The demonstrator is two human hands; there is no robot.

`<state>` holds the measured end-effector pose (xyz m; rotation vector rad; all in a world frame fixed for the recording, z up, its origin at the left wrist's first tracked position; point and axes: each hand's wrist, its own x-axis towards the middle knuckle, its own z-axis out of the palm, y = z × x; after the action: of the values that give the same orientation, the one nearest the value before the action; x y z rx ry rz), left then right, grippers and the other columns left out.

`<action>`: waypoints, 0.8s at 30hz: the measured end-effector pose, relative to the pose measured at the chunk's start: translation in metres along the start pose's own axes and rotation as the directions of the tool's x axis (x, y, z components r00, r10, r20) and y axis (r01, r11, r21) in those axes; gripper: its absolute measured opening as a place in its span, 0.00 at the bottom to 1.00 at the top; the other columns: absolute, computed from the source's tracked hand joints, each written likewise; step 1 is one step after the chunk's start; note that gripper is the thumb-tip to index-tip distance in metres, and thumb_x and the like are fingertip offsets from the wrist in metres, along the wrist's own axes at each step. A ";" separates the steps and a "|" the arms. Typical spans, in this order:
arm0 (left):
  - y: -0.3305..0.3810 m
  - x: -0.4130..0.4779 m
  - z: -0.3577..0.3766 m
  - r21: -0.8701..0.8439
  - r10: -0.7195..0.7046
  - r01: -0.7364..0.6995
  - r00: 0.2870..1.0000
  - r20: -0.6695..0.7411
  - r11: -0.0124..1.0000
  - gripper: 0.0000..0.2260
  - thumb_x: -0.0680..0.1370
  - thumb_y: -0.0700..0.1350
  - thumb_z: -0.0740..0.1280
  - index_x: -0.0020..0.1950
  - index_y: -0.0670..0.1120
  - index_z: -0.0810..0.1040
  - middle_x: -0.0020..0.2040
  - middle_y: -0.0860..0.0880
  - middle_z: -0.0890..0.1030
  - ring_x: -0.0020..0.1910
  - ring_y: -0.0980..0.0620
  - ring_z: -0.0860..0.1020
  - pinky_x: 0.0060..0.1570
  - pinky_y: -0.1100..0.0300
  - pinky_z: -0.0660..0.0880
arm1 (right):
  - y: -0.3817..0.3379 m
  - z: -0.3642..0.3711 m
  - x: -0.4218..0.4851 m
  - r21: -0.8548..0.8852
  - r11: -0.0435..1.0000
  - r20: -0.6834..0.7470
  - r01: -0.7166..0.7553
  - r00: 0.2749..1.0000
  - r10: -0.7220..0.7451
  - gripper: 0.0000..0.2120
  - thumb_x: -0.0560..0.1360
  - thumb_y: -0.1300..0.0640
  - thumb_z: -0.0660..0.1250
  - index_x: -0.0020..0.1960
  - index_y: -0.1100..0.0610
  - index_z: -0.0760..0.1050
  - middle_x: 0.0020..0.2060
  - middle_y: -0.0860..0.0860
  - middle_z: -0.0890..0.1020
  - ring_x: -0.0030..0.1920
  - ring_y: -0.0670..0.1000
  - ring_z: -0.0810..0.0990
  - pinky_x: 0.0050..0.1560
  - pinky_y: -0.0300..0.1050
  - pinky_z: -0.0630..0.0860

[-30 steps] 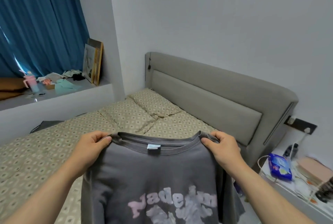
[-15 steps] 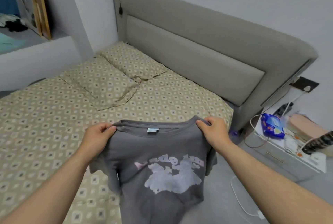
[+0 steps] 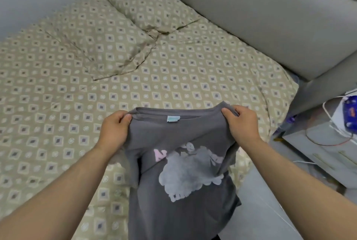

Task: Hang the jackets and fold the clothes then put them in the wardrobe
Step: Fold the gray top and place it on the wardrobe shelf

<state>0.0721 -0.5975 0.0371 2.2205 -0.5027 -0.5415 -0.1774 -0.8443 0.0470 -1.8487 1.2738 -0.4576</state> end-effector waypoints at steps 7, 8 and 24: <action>-0.069 0.112 0.085 0.163 -0.021 0.037 0.995 -0.102 0.986 0.14 0.83 0.42 0.59 0.38 0.44 0.72 0.35 0.48 0.73 0.34 0.55 0.69 0.34 0.60 0.64 | 0.084 0.092 0.102 -0.171 0.981 0.071 0.089 0.994 -0.078 0.16 0.81 0.48 0.62 0.34 0.47 0.70 0.29 0.45 0.73 0.32 0.43 0.71 0.32 0.41 0.63; -0.076 0.127 0.098 0.177 -0.031 0.052 0.992 -0.119 0.983 0.14 0.83 0.42 0.58 0.37 0.45 0.71 0.35 0.49 0.73 0.35 0.56 0.69 0.34 0.60 0.63 | 0.098 0.104 0.112 -0.187 0.974 0.123 0.125 0.987 -0.103 0.15 0.81 0.47 0.61 0.36 0.49 0.73 0.31 0.46 0.76 0.33 0.44 0.74 0.32 0.43 0.66; -0.123 0.332 0.158 0.719 0.189 -0.049 0.975 -0.116 0.693 0.10 0.83 0.49 0.52 0.47 0.46 0.66 0.42 0.39 0.74 0.39 0.39 0.71 0.39 0.48 0.67 | 0.129 0.225 0.321 -0.478 0.697 0.279 0.535 0.845 -0.457 0.11 0.83 0.49 0.53 0.44 0.51 0.64 0.38 0.47 0.69 0.38 0.54 0.70 0.38 0.49 0.64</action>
<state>0.2861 -0.7861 -0.2249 2.9125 -0.8670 -0.0428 0.0351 -1.0557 -0.2371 -2.6879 0.8266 -0.2432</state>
